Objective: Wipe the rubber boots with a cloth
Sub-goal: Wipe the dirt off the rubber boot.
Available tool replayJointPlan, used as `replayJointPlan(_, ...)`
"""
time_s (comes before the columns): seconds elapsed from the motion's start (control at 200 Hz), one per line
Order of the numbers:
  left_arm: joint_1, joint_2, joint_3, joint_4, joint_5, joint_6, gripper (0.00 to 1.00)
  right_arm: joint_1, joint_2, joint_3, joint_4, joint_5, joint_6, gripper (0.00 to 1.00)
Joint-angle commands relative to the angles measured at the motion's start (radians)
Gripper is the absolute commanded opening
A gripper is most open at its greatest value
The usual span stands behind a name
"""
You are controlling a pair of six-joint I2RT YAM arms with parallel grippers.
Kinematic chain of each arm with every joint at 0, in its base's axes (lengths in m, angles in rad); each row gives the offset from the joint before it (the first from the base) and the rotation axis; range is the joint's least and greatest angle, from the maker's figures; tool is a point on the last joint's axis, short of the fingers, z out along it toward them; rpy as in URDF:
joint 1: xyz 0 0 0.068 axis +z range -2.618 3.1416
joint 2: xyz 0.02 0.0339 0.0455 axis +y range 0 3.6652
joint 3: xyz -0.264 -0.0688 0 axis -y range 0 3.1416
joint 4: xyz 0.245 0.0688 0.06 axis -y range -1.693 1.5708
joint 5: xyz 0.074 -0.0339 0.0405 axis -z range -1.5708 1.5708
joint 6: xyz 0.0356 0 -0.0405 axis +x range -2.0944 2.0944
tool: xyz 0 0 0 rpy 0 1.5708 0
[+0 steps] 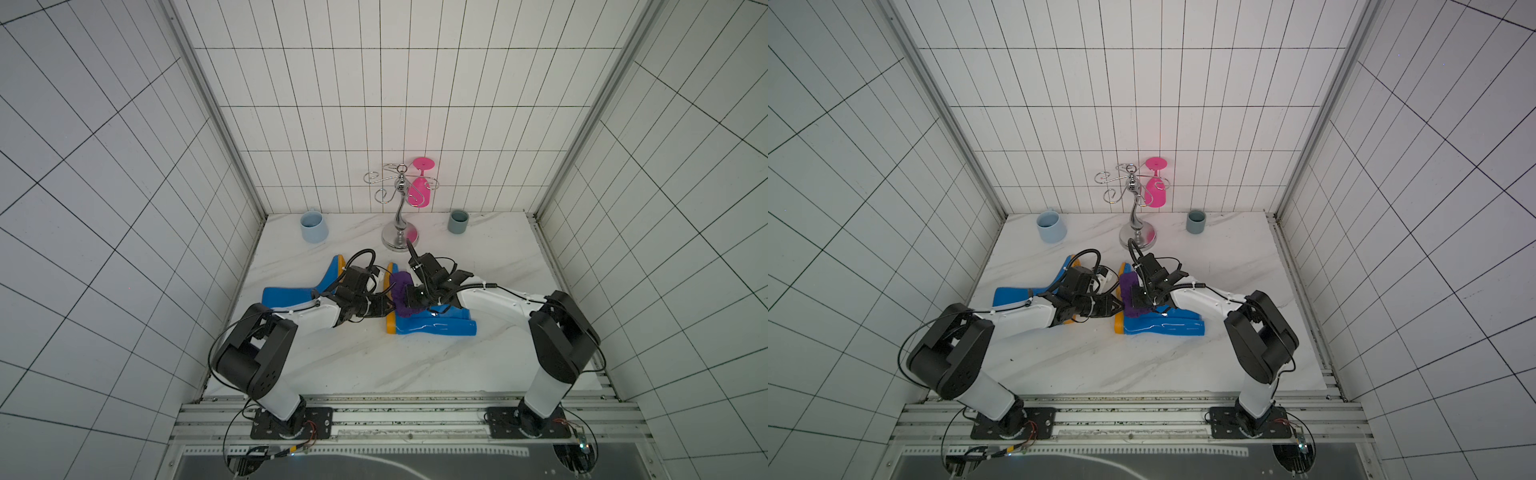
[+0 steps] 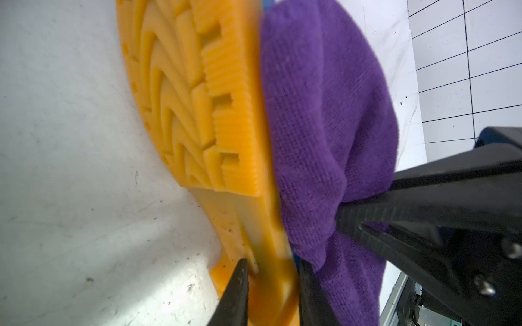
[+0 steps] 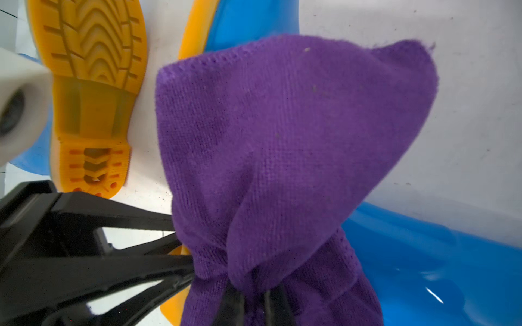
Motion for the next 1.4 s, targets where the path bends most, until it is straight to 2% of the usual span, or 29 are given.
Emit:
replayJointPlan(0.0,-0.004,0.048,-0.022,-0.051,-0.007,-0.005,0.06,0.004,0.007,0.064,-0.139,0.043,-0.052,0.0)
replayJointPlan(0.16,0.003,0.043,-0.027,-0.052,0.001,0.0,0.06,-0.029,-0.059,-0.067,-0.162,0.097,-0.048,0.0)
replayJointPlan(0.365,0.006,0.059,-0.024,-0.051,0.017,0.005,0.06,-0.137,-0.173,-0.201,-0.183,0.152,-0.058,0.0)
replayJointPlan(0.645,0.019,0.073,-0.021,-0.059,0.03,0.015,0.06,-0.334,-0.268,-0.312,-0.228,0.237,-0.101,0.0)
replayJointPlan(0.75,0.019,0.076,-0.018,-0.057,0.032,0.015,0.06,-0.366,-0.281,-0.299,-0.216,0.211,-0.119,0.0)
replayJointPlan(0.86,0.019,0.083,-0.014,-0.057,0.035,0.016,0.06,-0.328,-0.285,-0.223,-0.199,0.163,-0.125,0.0)
replayJointPlan(1.114,0.019,0.085,-0.015,-0.057,0.029,0.015,0.06,-0.11,-0.237,0.002,-0.196,0.121,-0.078,0.0)
replayJointPlan(1.399,0.019,0.086,-0.015,-0.057,0.027,0.015,0.06,0.075,-0.128,0.018,-0.144,0.072,-0.024,0.0)
